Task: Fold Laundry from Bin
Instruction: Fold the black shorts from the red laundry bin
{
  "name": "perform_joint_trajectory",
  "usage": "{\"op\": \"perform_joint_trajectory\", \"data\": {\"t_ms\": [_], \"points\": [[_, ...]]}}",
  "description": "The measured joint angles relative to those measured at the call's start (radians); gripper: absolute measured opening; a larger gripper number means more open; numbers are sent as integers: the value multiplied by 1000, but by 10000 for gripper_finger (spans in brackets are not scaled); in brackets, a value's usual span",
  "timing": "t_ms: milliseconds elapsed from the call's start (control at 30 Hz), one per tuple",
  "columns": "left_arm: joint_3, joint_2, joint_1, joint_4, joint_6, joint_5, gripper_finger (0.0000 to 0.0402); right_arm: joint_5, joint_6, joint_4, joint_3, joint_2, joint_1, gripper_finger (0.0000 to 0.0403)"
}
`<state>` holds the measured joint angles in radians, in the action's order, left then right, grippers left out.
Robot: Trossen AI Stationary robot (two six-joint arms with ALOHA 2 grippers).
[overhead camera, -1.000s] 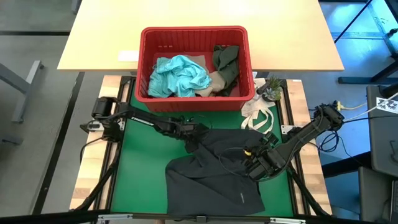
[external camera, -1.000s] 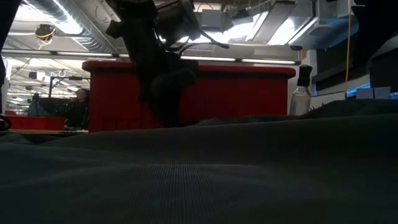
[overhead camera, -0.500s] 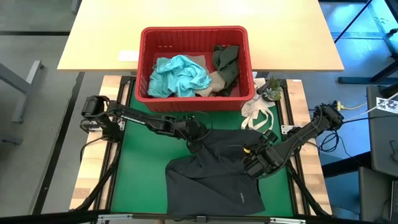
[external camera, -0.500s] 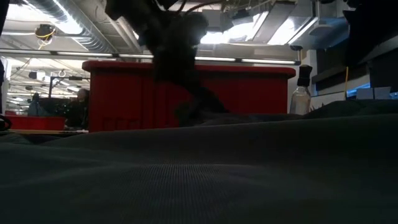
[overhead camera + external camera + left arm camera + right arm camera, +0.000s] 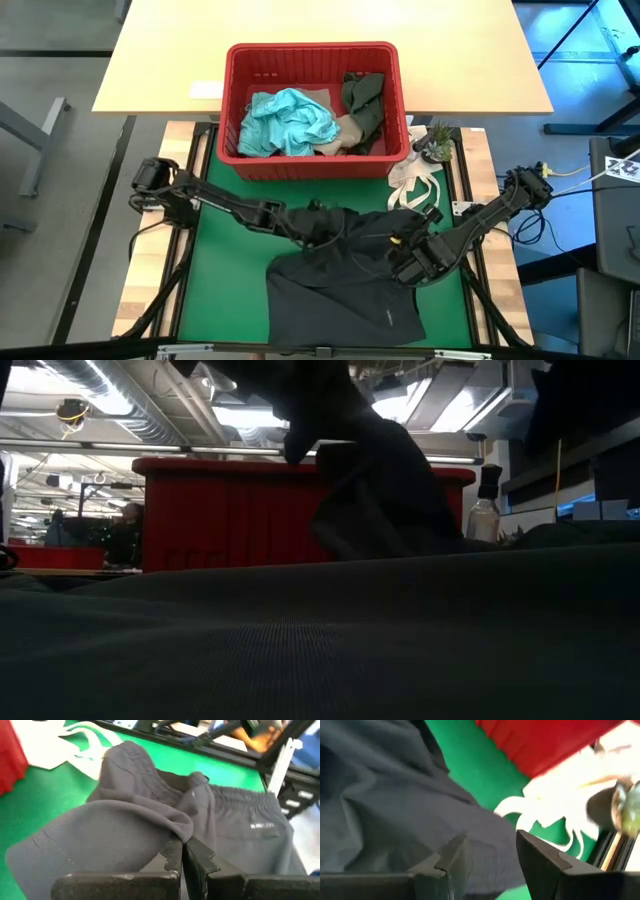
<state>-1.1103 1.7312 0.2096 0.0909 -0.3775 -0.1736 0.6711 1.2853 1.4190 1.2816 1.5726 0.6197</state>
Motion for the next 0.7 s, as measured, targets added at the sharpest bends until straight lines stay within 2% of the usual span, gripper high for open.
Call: {"op": "perform_joint_trajectory", "data": {"t_ms": [133, 233, 367, 500, 700], "points": [[0, 18, 40, 1, 60, 0, 0, 44, -180, -115, 0, 0, -8, 166], [0, 24, 67, 18, 96, -1, 0, 23, -338, -236, 0, 0, -33, 166], [0, 26, 99, 16, 133, -2, 0, -41, -529, -393, 0, 0, -95, 166], [0, 26, 127, 15, 171, -23, 0, -131, -650, -542, 0, 0, -170, 166], [0, 26, 170, 4, 198, -25, 0, -282, -857, -650, 0, 0, -280, 166]]}}
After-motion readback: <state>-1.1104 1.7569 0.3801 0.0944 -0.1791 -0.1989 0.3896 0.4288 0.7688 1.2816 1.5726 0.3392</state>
